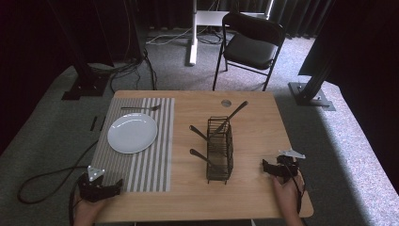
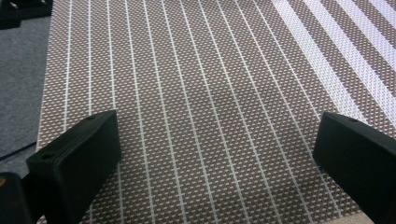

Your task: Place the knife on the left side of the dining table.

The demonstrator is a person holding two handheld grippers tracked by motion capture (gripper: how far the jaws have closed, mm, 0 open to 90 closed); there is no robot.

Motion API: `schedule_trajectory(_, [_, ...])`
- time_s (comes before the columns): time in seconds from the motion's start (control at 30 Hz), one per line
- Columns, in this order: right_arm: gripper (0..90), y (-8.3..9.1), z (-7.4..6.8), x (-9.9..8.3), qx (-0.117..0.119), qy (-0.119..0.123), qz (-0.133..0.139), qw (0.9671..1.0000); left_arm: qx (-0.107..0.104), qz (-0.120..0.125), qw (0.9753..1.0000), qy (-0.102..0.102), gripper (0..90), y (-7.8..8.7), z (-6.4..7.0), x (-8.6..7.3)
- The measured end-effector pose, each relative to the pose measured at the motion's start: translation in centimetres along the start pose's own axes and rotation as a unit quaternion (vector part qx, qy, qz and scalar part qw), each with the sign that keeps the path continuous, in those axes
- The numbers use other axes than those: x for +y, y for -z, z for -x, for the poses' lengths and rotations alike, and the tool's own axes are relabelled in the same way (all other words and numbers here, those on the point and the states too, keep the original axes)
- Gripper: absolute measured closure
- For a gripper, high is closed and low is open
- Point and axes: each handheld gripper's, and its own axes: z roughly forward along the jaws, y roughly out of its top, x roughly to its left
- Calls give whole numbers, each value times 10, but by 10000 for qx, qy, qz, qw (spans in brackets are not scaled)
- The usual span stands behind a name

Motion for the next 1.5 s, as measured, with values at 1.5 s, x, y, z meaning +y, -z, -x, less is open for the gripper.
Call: schedule_trajectory(1.5, [113,0,0,0,-15,-19,5,10000,-616,-45,9979,-173,36,12,12,16])
